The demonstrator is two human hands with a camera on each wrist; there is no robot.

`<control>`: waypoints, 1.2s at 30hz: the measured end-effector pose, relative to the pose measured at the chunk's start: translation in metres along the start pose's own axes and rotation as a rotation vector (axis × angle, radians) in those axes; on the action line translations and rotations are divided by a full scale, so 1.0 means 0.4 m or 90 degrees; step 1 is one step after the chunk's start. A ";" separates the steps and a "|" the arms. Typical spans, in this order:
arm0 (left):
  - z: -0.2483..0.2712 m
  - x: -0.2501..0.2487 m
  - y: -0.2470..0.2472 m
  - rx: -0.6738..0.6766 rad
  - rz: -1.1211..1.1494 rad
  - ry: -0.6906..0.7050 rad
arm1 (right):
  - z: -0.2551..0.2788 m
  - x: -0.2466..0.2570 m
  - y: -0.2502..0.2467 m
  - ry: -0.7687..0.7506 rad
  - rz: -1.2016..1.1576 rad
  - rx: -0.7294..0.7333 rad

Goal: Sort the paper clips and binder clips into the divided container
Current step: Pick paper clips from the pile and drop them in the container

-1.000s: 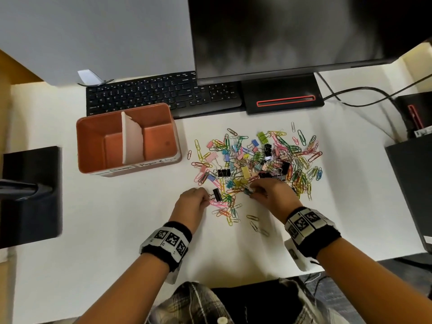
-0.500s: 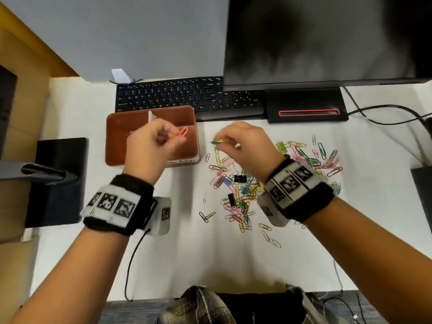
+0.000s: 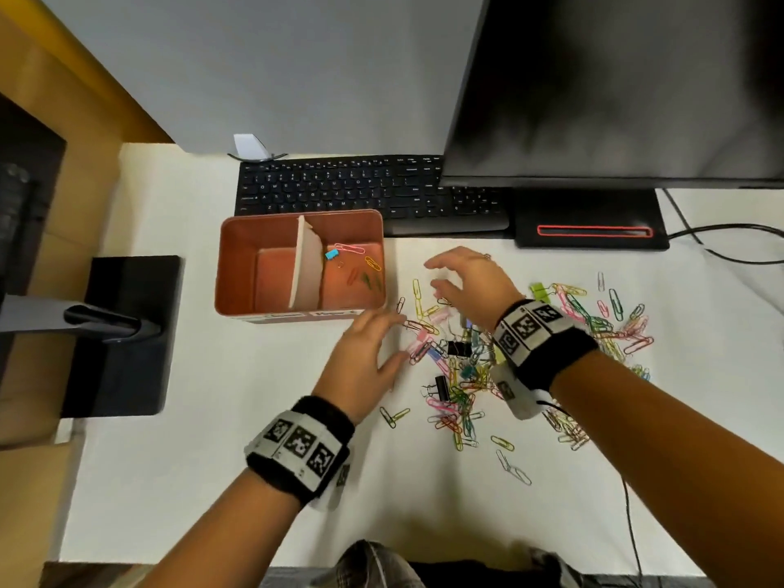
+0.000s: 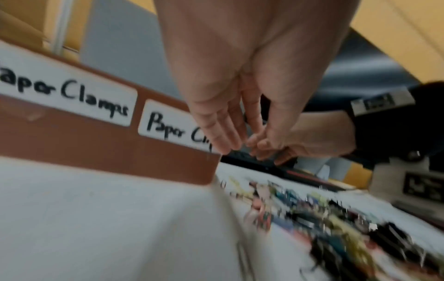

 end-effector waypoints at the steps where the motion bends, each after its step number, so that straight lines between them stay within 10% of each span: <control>1: -0.007 0.009 0.035 0.037 -0.014 -0.002 | -0.006 -0.001 0.019 -0.018 0.030 0.037; 11: -0.073 0.058 0.156 0.072 -0.137 -0.041 | -0.001 -0.012 0.155 -0.092 0.186 0.270; 36: -0.002 0.059 0.071 -0.023 -0.024 -0.016 | 0.104 -0.074 0.107 0.032 0.170 0.157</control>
Point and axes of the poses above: each hand's wrist, its own z-axis away from the middle knuckle, its own y-axis out of the palm, x = y × z, the point moved 8 cm from there along -z, towards the middle knuckle, and after that the axes turned 9 degrees about -z, right-handed, at the moved point
